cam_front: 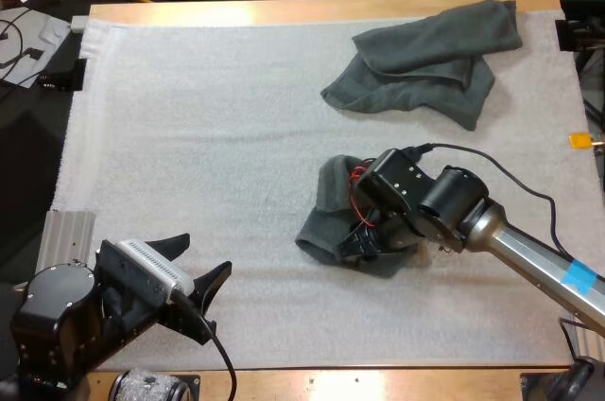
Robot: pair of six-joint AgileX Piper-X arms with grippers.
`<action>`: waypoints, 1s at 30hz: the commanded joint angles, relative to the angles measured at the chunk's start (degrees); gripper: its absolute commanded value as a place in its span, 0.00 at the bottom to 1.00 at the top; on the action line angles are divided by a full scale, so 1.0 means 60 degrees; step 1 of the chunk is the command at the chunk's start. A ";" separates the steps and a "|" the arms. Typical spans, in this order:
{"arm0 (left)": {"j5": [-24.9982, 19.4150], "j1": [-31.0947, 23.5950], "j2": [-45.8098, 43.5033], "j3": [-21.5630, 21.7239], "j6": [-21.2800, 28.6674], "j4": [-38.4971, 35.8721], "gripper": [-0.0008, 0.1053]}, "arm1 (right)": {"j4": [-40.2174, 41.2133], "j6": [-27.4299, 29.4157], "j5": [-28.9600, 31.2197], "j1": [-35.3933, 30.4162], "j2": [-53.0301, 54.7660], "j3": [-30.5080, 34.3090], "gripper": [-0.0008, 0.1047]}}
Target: Pick towel from pile, fold and stack
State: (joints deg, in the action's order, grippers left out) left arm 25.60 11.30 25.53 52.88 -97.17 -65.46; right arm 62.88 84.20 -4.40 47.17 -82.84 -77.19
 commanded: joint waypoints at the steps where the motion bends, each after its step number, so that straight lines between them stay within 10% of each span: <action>1: 0.0034 0.0048 0.0019 0.0074 -0.0056 -0.0115 0.59 | -0.0211 -0.0372 0.0059 0.0015 0.0111 0.0532 0.49; 15: 0.0057 0.0043 0.0016 0.0081 -0.0074 -0.1075 0.59 | -0.3780 -0.3623 -0.0399 0.0636 -0.0218 0.3500 0.50; 30: 0.0124 0.0027 0.0010 0.0029 -0.0115 -0.1373 0.59 | -0.4761 -0.4174 0.0033 0.0635 -0.1618 0.3477 0.36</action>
State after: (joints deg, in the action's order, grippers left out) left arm 25.60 11.30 25.53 52.88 -97.30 -73.21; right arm 35.05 59.85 -5.24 50.86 -91.40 -56.40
